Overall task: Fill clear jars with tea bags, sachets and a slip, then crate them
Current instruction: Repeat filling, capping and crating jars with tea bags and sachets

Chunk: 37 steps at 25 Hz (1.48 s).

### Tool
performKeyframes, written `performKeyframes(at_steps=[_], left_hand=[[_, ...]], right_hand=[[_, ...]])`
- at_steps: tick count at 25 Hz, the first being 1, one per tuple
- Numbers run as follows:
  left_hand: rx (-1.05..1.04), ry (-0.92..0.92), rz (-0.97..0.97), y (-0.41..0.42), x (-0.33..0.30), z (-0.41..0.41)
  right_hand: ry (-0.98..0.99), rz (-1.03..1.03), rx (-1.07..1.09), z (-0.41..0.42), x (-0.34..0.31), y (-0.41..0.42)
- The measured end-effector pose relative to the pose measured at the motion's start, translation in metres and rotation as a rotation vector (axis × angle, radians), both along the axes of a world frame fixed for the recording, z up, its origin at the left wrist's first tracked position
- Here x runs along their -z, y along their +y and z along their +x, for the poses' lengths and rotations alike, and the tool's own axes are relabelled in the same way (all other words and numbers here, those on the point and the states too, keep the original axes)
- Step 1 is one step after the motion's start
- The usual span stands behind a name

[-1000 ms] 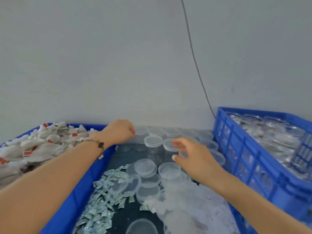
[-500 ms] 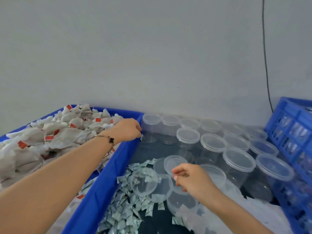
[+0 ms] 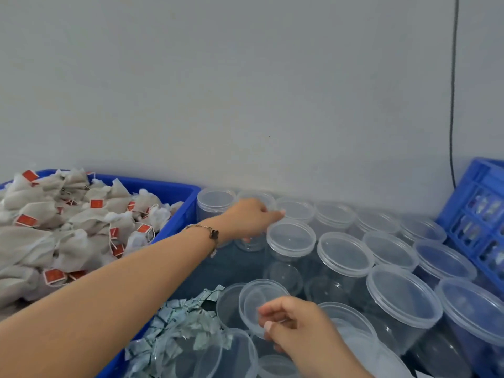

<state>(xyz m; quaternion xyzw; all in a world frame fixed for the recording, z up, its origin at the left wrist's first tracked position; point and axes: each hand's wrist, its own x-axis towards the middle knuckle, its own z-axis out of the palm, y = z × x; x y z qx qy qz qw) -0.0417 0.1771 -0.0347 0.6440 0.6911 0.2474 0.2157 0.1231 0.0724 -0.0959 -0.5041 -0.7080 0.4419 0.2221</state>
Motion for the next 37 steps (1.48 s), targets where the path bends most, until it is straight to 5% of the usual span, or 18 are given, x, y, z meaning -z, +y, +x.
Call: performKeyframes(at_steps=[6, 12, 19, 22, 28, 37], left_hand=[[-0.121, 0.014, -0.089, -0.016, -0.003, 0.027], [-0.188, -0.188, 0.021, -0.084, -0.062, 0.015], [-0.064, -0.402, -0.138, -0.189, -0.087, 0.015], [-0.024, -0.336, -0.04, -0.219, -0.061, 0.015], [0.174, -0.229, -0.016, -0.247, -0.02, 0.014], [-0.08, 0.209, 0.322, -0.268, -0.011, 0.036]], right_hand=[[0.06, 0.003, -0.014, 0.01, -0.018, -0.022], [0.094, 0.108, 0.082, 0.029, -0.033, -0.051], [0.323, 0.166, 0.108, 0.025, -0.023, -0.096], [0.456, 0.174, 0.099, 0.024, -0.003, -0.122], [0.421, 0.22, 0.167, 0.012, 0.035, -0.141], [0.443, 0.397, 0.197, -0.001, 0.045, -0.148]])
